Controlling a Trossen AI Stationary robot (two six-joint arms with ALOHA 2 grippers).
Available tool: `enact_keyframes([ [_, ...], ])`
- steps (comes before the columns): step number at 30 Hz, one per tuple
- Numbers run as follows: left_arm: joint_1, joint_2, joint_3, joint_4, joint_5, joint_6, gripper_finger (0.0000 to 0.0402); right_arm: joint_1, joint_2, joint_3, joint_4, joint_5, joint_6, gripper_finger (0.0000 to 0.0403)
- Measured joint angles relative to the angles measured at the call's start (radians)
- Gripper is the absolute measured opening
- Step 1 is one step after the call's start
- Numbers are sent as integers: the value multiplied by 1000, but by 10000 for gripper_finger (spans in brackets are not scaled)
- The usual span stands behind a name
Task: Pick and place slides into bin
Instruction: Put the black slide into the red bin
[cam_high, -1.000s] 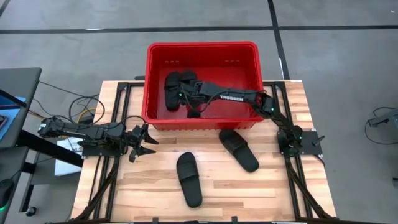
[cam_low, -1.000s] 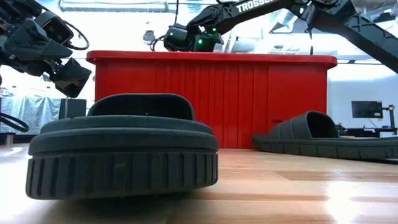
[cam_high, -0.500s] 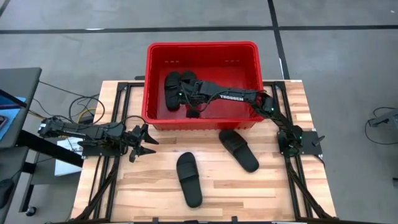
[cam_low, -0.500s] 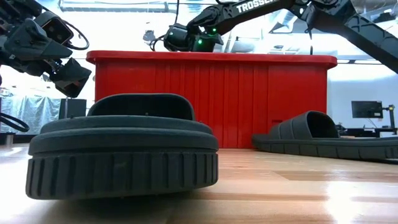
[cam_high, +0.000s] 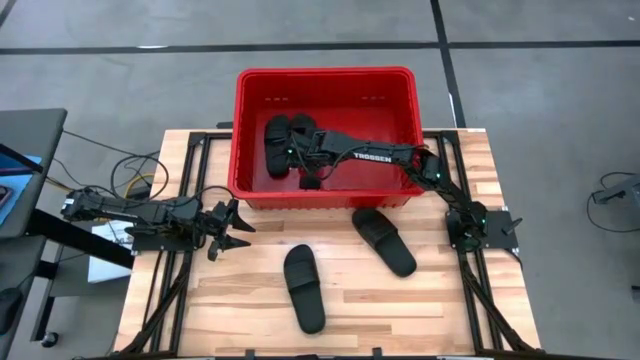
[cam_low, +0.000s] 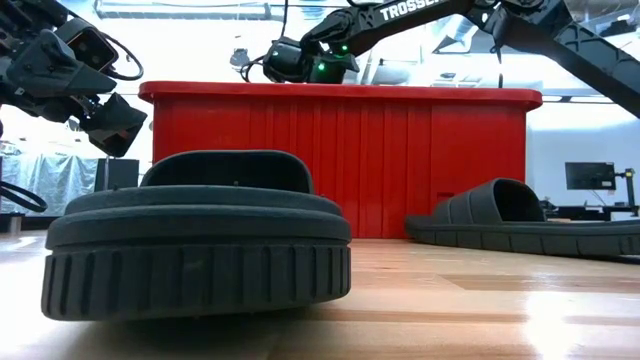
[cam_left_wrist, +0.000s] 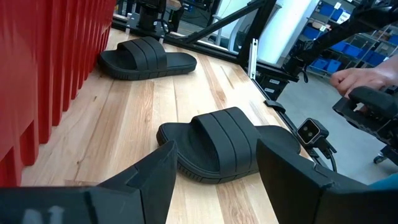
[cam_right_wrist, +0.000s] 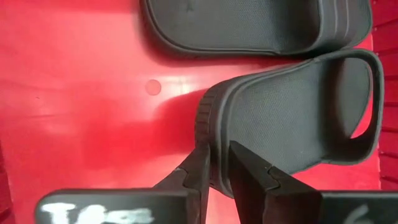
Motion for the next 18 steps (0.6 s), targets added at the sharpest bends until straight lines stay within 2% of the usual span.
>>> enact_keyframes([
  [8, 0, 0, 0, 0, 0, 0, 210, 0, 0, 0, 0, 0, 0, 64],
  [18, 0, 0, 0, 0, 0, 0, 210, 3, -1, 0, -9, 0, 0, 116],
])
